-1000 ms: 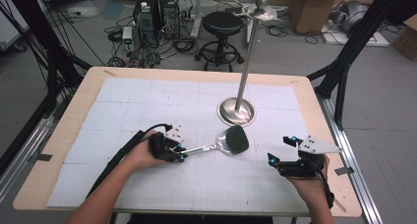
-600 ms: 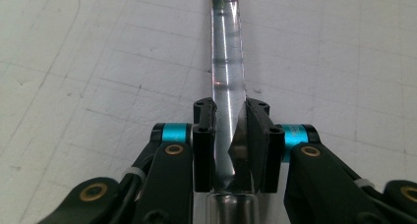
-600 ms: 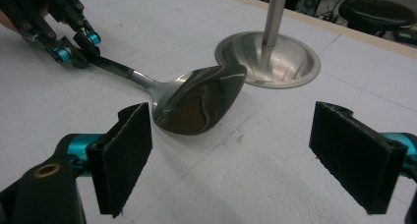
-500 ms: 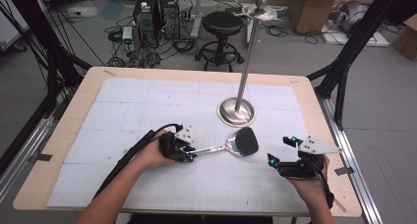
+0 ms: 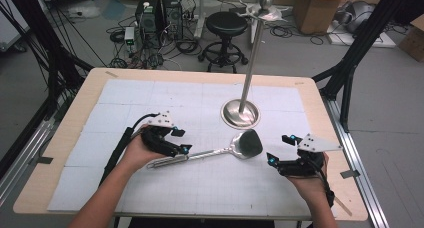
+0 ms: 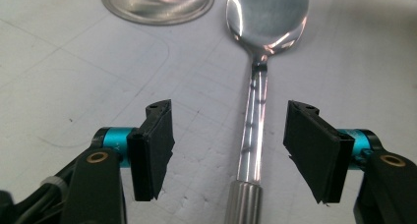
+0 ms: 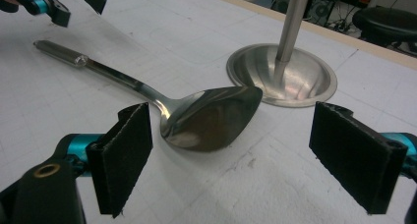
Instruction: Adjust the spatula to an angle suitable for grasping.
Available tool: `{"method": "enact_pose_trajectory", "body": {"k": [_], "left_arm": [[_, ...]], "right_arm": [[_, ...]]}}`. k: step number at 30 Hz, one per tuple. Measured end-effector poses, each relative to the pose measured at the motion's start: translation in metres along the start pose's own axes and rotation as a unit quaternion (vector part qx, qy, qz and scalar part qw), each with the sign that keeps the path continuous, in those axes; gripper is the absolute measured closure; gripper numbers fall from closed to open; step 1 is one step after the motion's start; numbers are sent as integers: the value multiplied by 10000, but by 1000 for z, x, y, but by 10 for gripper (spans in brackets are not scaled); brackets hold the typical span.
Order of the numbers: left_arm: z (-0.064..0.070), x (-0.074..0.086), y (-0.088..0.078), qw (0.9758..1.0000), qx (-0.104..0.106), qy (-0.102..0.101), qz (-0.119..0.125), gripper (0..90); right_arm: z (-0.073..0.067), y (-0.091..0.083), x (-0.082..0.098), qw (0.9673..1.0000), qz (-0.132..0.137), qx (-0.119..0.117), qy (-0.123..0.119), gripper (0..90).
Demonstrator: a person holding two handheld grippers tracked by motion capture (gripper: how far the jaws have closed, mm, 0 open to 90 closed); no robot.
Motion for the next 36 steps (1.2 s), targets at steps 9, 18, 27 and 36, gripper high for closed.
{"method": "enact_pose_trajectory", "body": {"k": [9, 18, 27, 36], "left_arm": [[-7, 7, -36, 9969, -58, -335, 708, 195], [-10, 25, -89, 9845, 243, -870, 1501, 118], [-11, 26, -112, 9763, 294, -1003, 1897, 81], [-18, 31, -110, 9833, -428, -834, 1560, 17]], "right_arm": [[-1, 5, -8, 9999, 122, -83, 42, 152], [-4, 12, -14, 9997, 175, -180, 41, 152], [-3, 11, -14, 9997, 182, -144, 43, 152], [-3, 11, -13, 9999, 131, -101, 45, 152]]}}
Point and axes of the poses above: each handheld gripper's, and its own axes: y roughly forward along the jaws, x roughly out of its underside, z roughly to its right, the point moved 7 cm from there along y, roughly forward along the jaws, and after that the axes turned 13 degrees about x, right-handed, at the moved point
